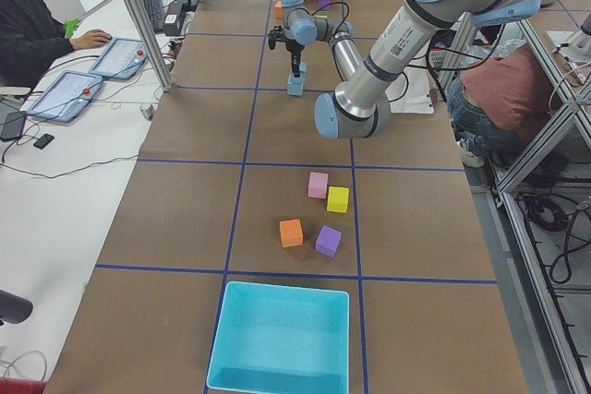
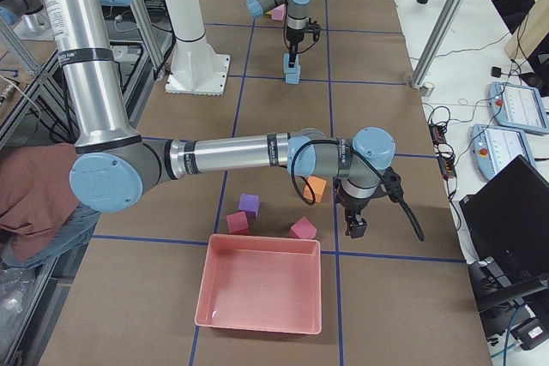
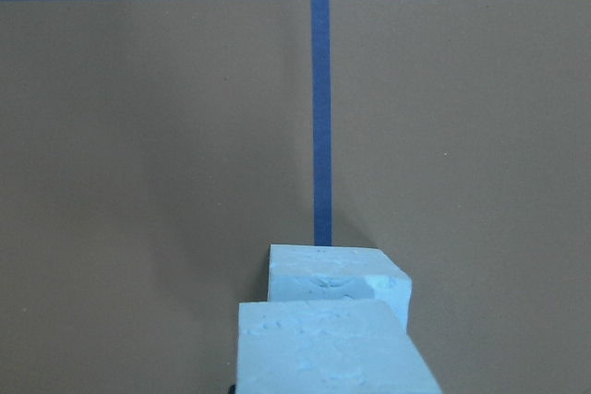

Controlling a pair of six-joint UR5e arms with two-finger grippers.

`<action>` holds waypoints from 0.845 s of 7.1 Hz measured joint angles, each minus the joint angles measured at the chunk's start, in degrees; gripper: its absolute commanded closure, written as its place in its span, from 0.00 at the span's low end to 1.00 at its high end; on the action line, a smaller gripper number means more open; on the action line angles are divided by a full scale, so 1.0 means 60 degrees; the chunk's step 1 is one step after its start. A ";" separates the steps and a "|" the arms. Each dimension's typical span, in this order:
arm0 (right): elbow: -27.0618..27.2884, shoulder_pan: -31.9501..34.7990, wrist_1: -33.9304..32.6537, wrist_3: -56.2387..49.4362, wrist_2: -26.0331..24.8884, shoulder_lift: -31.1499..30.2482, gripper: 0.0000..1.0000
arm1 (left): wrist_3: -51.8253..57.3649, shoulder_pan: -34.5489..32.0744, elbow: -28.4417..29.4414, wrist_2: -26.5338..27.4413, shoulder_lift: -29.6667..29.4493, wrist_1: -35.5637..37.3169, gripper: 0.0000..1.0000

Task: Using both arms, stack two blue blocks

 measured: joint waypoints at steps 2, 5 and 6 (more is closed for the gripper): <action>0.0010 0.0000 0.0000 0.0004 0.0001 0.0000 0.00 | 0.0267 -0.0002 0.0071 0.0012 -0.0019 0.0008 0.39; 0.0015 0.0000 0.0000 0.0014 0.0000 0.0000 0.00 | 0.0385 0.0001 0.0080 0.0016 -0.0003 0.0010 0.21; 0.0015 0.0000 0.0000 0.0015 0.0001 0.0000 0.00 | 0.0388 -0.0002 0.0084 0.0017 0.0009 0.0004 0.07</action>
